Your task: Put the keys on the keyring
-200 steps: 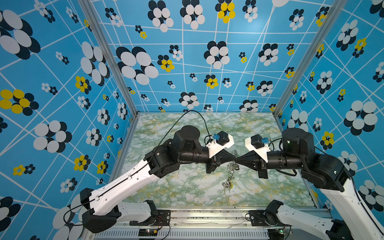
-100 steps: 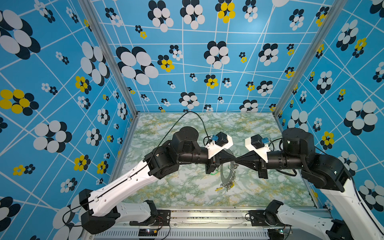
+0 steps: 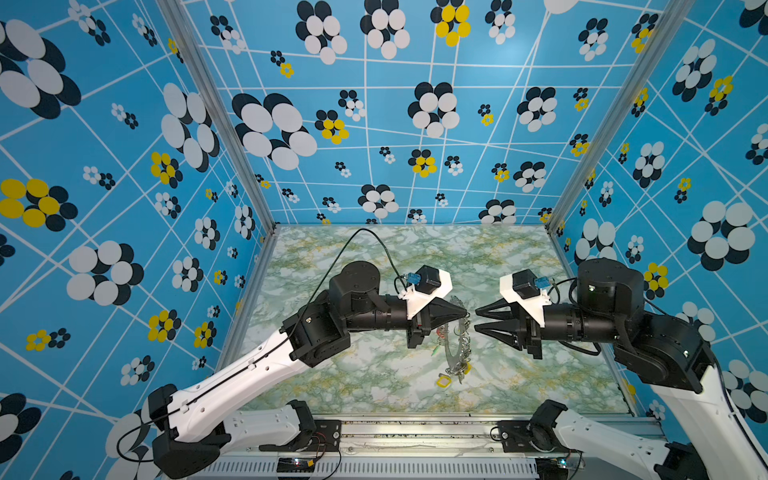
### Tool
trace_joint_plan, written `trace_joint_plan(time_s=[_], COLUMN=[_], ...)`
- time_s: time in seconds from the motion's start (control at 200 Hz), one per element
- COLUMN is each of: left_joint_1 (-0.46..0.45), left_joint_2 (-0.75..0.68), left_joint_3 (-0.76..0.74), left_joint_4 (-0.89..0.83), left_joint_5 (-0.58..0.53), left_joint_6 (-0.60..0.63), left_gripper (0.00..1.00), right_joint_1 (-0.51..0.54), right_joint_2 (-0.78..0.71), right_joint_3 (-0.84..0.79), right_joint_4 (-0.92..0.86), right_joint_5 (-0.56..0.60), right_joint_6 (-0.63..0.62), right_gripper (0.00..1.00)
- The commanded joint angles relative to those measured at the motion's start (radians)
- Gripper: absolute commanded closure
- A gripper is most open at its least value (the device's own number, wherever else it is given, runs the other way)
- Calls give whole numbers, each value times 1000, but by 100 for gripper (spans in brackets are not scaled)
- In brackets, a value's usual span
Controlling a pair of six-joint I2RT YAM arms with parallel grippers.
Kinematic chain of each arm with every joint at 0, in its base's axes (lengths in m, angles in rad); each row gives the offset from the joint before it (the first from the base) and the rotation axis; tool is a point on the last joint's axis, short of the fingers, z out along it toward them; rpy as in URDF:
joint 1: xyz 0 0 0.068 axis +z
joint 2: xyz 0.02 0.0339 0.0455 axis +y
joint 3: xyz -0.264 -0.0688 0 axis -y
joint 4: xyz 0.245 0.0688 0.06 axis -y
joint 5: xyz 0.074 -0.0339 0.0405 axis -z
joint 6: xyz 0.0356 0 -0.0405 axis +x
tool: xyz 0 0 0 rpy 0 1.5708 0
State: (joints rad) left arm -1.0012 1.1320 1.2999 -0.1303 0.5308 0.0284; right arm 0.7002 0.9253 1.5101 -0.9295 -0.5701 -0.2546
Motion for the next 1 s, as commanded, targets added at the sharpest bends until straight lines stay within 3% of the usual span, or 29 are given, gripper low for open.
trace_joint_plan(time_s=[0.0, 0.46, 0.75, 0.994], left_joint_1=[11, 18, 19, 21], left_joint_2=[-23, -6, -1, -1], left_joint_3=[-17, -31, -42, -61], left_joint_4=[161, 256, 289, 329], left_joint_5=[36, 62, 69, 71], left_joint_6=[-41, -82, -97, -111], left_gripper=[100, 100, 100, 100], right_joint_1=[7, 7, 7, 7], right_joint_2=[-11, -12, -24, -30], right_joint_3=[-13, -46, -53, -47], right_joint_4=[32, 78, 118, 125], right_joint_5=[-9, -37, -43, -66], right_joint_6=[-3, 1, 17, 31], right_gripper=[65, 66, 75, 76])
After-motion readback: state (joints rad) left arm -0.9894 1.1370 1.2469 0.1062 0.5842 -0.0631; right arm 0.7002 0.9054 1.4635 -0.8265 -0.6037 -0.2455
